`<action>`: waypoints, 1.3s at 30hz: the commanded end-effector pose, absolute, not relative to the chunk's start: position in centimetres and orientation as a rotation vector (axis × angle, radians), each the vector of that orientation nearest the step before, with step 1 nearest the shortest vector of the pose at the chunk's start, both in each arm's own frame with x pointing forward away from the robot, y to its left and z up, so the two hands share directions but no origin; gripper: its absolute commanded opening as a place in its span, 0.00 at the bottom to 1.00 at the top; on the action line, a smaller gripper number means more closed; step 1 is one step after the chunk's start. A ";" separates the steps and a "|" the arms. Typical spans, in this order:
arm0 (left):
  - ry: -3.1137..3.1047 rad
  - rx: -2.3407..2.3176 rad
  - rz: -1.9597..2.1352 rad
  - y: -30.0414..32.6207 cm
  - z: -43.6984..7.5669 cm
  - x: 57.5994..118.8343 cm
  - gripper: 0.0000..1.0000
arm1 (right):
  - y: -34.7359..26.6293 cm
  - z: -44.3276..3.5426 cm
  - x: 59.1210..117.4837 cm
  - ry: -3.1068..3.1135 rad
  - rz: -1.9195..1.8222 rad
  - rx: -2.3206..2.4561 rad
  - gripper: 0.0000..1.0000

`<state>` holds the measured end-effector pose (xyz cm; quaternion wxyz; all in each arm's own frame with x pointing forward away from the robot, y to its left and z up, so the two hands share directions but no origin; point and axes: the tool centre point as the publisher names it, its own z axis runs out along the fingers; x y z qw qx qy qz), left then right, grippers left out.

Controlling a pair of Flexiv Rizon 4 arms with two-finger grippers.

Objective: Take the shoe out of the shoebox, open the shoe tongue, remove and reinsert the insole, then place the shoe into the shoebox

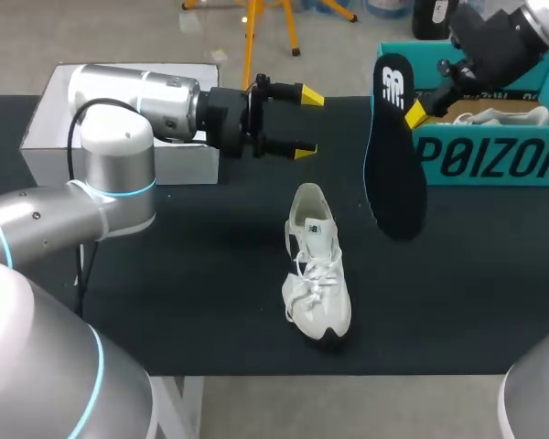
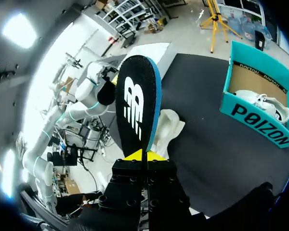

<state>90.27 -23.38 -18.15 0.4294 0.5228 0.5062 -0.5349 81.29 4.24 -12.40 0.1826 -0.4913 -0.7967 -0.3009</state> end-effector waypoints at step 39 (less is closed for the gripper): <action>1.216 1.353 -1.259 -24.3 -18.7 89.2 0.40 | 10.9 -16.7 92.0 -2.046 -0.756 -1.264 0.00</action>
